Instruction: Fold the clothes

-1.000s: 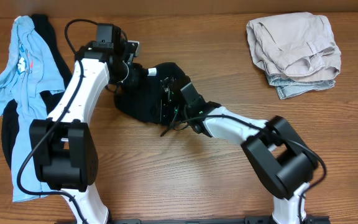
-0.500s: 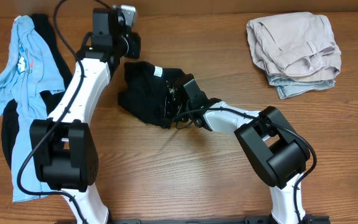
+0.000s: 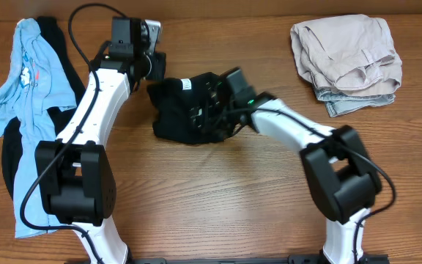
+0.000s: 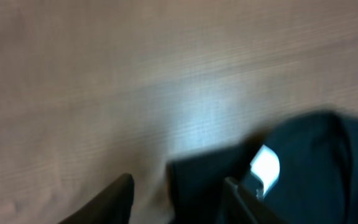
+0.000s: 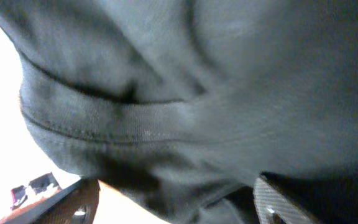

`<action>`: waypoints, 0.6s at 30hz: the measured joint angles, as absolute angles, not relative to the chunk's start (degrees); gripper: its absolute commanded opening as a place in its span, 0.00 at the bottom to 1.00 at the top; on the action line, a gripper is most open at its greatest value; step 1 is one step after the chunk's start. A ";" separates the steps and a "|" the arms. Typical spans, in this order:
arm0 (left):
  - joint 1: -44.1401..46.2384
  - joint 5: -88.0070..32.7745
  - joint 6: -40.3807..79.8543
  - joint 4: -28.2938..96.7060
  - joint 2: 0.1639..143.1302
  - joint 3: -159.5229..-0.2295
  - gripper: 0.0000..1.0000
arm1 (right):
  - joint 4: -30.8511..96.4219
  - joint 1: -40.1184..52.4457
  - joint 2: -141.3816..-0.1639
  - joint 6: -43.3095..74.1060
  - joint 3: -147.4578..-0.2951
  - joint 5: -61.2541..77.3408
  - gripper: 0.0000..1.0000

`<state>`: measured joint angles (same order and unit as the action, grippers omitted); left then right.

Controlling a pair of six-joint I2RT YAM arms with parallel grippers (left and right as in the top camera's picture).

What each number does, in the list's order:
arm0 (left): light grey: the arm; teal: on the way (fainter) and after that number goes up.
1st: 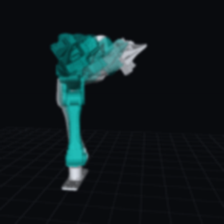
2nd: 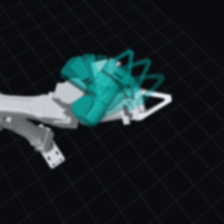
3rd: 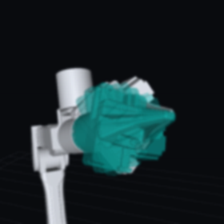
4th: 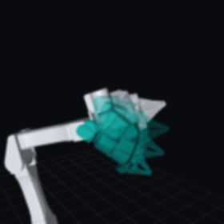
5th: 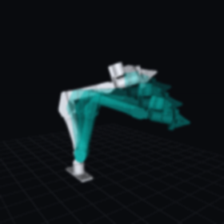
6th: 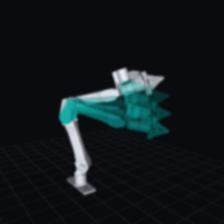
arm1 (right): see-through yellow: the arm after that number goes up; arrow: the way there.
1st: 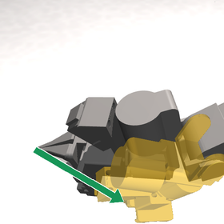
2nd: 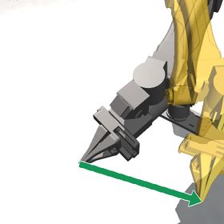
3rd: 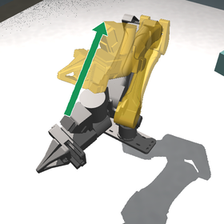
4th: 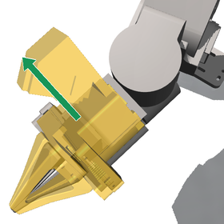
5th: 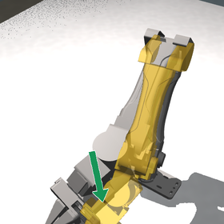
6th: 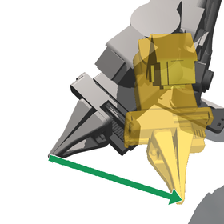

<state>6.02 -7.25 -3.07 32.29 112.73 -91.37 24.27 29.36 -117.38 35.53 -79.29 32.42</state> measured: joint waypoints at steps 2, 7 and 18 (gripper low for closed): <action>6.02 -7.20 -3.07 36.62 112.73 -91.42 0.59 | 28.56 27.83 -115.94 32.12 -80.66 31.86 0.94; 5.91 -7.20 -2.46 45.63 112.73 -91.44 0.75 | 30.17 29.17 -113.30 28.23 -82.06 30.46 0.94; -0.99 -7.20 0.58 49.12 112.73 -91.44 0.96 | 30.63 40.10 -115.96 32.40 -82.08 22.15 0.94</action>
<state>-0.99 -7.20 0.58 49.12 112.73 -91.44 30.63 40.10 -115.96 32.40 -82.08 22.15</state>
